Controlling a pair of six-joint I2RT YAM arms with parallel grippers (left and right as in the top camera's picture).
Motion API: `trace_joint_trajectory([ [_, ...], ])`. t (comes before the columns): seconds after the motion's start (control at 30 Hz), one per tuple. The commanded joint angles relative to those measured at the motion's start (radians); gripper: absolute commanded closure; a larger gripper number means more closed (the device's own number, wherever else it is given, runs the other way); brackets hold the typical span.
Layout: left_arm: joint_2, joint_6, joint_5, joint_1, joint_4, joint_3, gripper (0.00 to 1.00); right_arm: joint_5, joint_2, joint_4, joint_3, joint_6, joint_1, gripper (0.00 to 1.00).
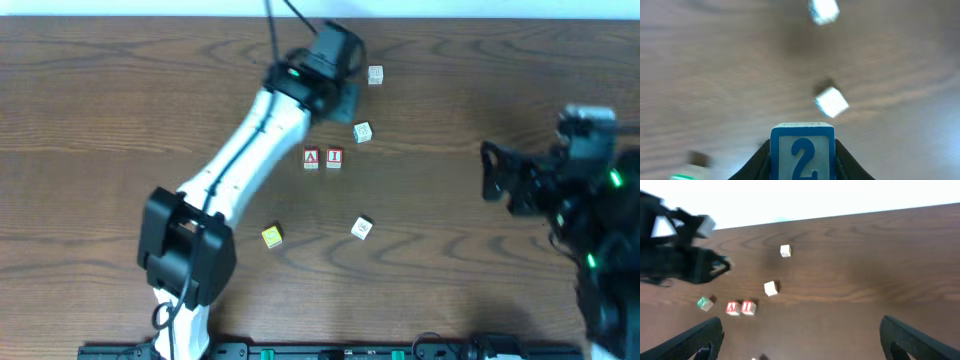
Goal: Spell out Ai2
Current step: 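Carry the '2' block with the left gripper right of the 'I' block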
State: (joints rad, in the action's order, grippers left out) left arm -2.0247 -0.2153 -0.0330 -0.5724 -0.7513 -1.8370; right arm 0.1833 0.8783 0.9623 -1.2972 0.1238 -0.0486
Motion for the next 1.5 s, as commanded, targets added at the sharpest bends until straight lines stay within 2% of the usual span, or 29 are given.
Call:
trace_joint_trajectory([
  [0.0, -0.02, -0.101, 0.03, -0.081, -0.002, 0.04, 0.94, 0.002, -0.053, 0.063, -0.017, -0.051, -0.025, 0.01],
  [0.13, -0.044, -0.266, 0.217, -0.19, -0.031, 0.058, 0.94, 0.01, -0.079, 0.15, -0.017, -0.051, -0.025, 0.01],
  [0.4, -0.166, -0.418, 0.224, -0.243, -0.058, 0.064, 0.94, 0.054, -0.082, 0.209, -0.017, -0.051, -0.025, 0.01],
  [0.57, -0.179, -0.415, 0.216, -0.222, -0.004, 0.064, 0.94, 0.057, -0.082, 0.211, -0.017, -0.051, -0.025, 0.01],
  [0.77, -0.191, -0.352, 0.153, -0.193, 0.05, 0.064, 0.94, 0.057, -0.082, 0.212, -0.017, -0.051, -0.025, 0.01],
  [1.07, -0.243, -0.354, 0.109, -0.171, 0.053, 0.064, 0.94, 0.056, -0.082, 0.208, -0.017, -0.051, -0.025, 0.01],
  [1.47, -0.277, -0.369, 0.12, -0.165, 0.061, 0.064, 0.94, 0.056, -0.082, 0.208, -0.017, -0.051, -0.025, 0.01],
])
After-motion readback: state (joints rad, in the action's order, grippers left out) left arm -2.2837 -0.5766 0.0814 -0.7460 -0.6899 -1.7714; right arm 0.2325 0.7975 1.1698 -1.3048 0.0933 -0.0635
